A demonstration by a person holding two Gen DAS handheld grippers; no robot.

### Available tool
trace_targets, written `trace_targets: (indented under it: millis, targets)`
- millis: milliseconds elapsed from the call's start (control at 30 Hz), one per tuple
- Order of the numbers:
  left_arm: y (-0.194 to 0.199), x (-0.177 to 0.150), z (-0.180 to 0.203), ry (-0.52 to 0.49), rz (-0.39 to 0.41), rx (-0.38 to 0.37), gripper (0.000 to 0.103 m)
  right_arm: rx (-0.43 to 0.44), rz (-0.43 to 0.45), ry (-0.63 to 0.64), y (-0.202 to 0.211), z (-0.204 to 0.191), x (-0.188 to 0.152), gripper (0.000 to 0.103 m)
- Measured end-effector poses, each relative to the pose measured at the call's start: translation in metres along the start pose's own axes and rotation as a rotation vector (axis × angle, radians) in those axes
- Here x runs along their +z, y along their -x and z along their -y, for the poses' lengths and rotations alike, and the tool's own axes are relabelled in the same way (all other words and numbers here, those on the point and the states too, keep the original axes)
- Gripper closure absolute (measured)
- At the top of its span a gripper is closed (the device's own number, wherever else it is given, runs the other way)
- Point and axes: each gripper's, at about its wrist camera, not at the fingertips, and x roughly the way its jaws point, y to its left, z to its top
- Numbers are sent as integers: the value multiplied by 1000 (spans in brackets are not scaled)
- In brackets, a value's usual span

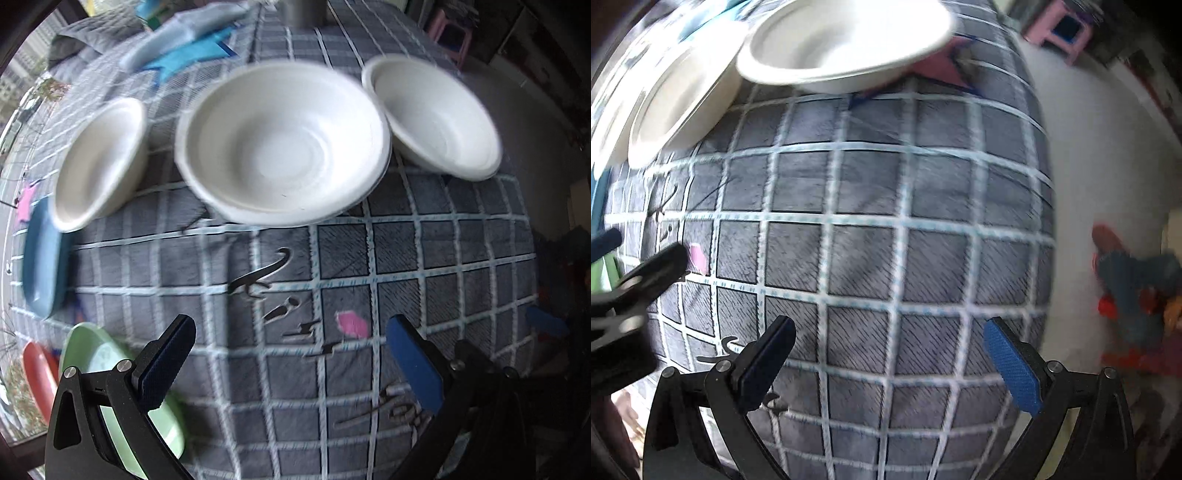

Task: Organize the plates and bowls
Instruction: 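Raise both tools and swing them toward the mint green square plate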

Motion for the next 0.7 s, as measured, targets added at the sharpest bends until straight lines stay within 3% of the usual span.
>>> trace_targets:
  millis: [67,167,233,300,367,467,500,600,700]
  targets:
    - [16,-8,-5,3,8,8,0,28,15,-69,13,10,-3,1]
    - [44,-22,-11,-26,50,28,0,44,149,-91,50,15,-12,1]
    - [71,-39,-13,-49,133,26,0,21,279,-48,80,12,-22,1]
    - [92,-50,-15,-65,212,-14,0,-6,348,-7,97,6,-27,1]
    - [106,-55,-16,-91,245,-9,0,-23,320,24,97,-1,-27,1]
    - [110,-46,-23,-109,199,22,0,4,239,-7,92,2,-21,1]
    - [110,-44,-28,-112,175,43,0,31,255,-22,98,2,-20,1]
    - [117,-38,-39,-88,202,91,0,65,360,-10,122,-3,-21,1]
    - [124,-36,-53,-77,218,93,0,41,467,32,145,-20,-14,1]
